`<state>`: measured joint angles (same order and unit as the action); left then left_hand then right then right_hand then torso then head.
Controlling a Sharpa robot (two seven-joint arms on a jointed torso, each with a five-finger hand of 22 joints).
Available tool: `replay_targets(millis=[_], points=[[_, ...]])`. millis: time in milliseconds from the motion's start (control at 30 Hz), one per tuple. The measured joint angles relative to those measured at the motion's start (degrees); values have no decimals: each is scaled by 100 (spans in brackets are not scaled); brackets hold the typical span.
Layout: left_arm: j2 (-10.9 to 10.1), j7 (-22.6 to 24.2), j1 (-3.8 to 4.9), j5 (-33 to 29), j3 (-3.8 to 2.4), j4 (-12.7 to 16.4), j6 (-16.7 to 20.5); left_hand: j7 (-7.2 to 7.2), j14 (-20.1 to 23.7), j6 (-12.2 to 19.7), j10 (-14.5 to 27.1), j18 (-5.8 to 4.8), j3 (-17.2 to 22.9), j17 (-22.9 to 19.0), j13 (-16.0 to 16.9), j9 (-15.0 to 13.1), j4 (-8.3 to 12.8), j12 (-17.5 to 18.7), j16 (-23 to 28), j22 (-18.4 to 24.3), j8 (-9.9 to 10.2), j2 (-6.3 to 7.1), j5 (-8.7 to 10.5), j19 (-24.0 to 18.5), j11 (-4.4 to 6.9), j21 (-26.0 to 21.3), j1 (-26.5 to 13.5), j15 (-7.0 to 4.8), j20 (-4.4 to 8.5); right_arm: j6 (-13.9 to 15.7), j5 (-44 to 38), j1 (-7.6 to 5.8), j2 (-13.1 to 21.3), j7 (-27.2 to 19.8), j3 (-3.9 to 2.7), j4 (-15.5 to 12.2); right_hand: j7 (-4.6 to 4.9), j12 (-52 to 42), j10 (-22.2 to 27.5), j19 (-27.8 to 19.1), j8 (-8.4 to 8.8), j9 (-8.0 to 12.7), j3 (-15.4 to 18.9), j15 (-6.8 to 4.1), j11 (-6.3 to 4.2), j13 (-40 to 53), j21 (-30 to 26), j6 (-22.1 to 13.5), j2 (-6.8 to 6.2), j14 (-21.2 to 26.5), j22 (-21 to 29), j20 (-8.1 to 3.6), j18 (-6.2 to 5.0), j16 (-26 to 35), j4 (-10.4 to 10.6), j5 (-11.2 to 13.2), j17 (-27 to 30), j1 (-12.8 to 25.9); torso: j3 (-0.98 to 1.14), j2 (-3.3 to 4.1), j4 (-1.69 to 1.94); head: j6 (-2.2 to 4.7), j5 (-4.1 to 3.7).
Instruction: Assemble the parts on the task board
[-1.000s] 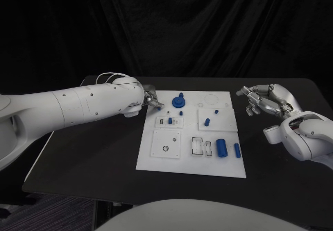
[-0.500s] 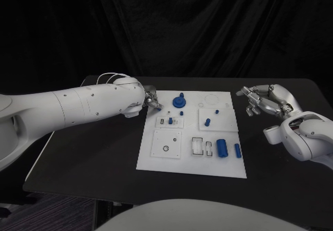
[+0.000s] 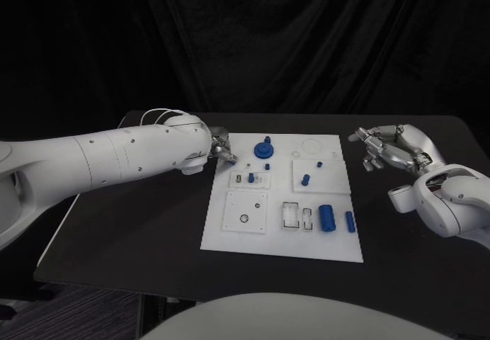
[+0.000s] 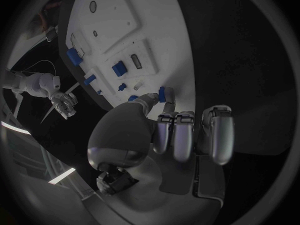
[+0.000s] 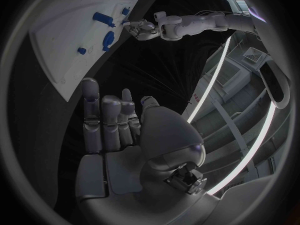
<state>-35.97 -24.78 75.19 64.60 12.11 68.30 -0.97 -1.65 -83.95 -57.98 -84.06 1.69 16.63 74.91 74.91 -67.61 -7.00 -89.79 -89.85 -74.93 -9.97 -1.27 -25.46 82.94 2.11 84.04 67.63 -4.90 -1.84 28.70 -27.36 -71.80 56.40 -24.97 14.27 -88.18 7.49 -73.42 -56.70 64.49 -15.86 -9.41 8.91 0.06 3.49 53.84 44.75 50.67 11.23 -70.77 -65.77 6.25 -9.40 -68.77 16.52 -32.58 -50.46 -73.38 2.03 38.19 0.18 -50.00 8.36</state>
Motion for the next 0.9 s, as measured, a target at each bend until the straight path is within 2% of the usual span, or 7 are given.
replay_targets(millis=[300,400,567,733,900], points=[[-182,-1,-5,-127,2,276,136,-7,0,-52,0,0,88,0,0,27,21,0,0,1,1,33,2,0,0,-21,-34,0,0,-6,0,1,18,26,0,-7,0,0,0,0,0,0,0,0,0,0,0,0,0,0,0,0,0,0,0,0,0,0,0,-2,-3,0,2],[-324,4,-5,-175,2,477,226,2,0,-85,0,0,123,0,0,37,34,0,0,1,18,81,24,0,0,-21,-83,0,0,-7,0,1,30,34,0,-9,0,0,0,0,0,0,0,0,0,0,0,0,0,0,0,0,0,0,0,0,0,0,0,-3,-3,0,-11],[-627,27,-5,-237,1,915,408,22,0,-162,0,0,208,0,0,69,75,0,0,1,35,161,203,0,0,-21,-164,0,0,-7,0,2,45,47,0,-13,0,0,0,0,0,-1,0,0,0,-15,-26,0,0,0,0,0,0,0,0,0,6,0,0,-7,-3,0,-19],[-888,56,-5,-278,2,1320,588,23,0,-163,0,0,222,0,0,70,61,0,0,1,37,163,241,-3,0,-21,-167,0,3,-7,0,2,56,60,0,-18,0,0,0,0,0,-1,0,0,0,-15,-26,0,0,0,0,0,0,0,0,0,6,0,0,-12,-7,0,-8],[-1056,99,-5,-301,2,1589,734,23,0,-163,0,0,246,0,0,84,37,0,0,1,38,201,304,-21,0,-50,-242,0,21,-7,0,2,59,71,0,-19,0,0,0,-20,0,3,0,-16,0,-15,-26,0,0,16,0,20,0,0,0,0,6,0,1,-17,-8,0,-1]])
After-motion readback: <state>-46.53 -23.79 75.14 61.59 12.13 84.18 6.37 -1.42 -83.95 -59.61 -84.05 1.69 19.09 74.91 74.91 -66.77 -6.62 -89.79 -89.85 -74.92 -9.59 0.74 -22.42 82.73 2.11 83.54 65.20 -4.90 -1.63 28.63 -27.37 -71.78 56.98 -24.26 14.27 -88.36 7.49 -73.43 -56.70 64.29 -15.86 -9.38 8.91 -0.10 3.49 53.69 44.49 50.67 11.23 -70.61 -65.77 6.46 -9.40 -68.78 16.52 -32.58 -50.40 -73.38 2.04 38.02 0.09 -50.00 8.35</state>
